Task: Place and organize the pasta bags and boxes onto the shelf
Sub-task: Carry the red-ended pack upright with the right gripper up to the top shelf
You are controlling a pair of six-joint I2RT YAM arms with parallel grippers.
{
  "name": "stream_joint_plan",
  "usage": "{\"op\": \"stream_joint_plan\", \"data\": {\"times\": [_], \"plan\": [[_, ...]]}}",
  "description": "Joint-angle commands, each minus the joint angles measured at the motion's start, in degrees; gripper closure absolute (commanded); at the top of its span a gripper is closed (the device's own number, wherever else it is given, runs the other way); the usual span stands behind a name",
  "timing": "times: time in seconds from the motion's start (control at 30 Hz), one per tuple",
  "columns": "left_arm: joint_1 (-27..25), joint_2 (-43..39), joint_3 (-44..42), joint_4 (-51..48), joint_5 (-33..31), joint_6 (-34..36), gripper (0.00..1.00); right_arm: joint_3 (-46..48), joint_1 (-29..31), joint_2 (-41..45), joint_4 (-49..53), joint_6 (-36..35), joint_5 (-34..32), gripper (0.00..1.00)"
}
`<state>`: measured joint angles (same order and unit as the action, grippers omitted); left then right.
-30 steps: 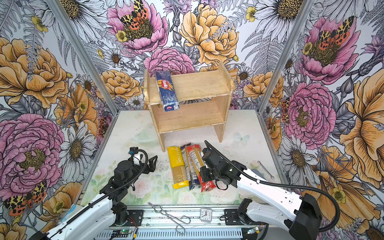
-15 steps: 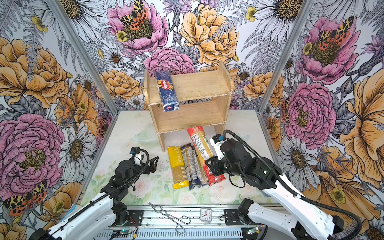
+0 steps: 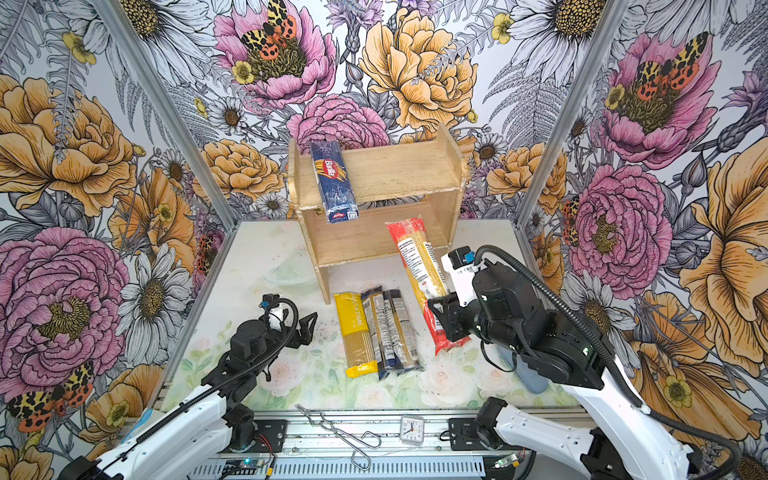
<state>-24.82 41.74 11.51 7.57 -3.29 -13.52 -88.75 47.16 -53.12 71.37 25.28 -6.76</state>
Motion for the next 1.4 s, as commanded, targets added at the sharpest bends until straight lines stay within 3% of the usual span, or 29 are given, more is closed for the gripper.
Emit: {"op": "stream_joint_plan", "data": {"times": [0.0,0.53,0.93,1.17,1.37], "plan": [[0.6,0.0,-0.4,1.6,1.2,0.3,0.01,-4.3,-0.4,-0.6,-7.0,-3.2,-4.4,1.0],[0.6,-0.3,-0.5,1.5,0.8,0.3,0.01,-8.8,-1.3,-3.6,-7.3,-4.8,-9.8,1.0],[0.6,-1.0,-0.8,1.2,0.9,0.4,0.01,-18.8,-4.5,-9.5,-7.4,-6.8,-10.3,1.0],[0.6,-1.3,-0.8,1.1,0.9,0.5,0.01,-26.3,-8.6,-15.1,-7.4,-9.2,-8.3,1.0],[0.6,-1.5,-0.9,1.0,0.8,0.5,0.01,-33.4,-16.6,-21.7,-7.5,-9.1,-0.4,1.0]]}}
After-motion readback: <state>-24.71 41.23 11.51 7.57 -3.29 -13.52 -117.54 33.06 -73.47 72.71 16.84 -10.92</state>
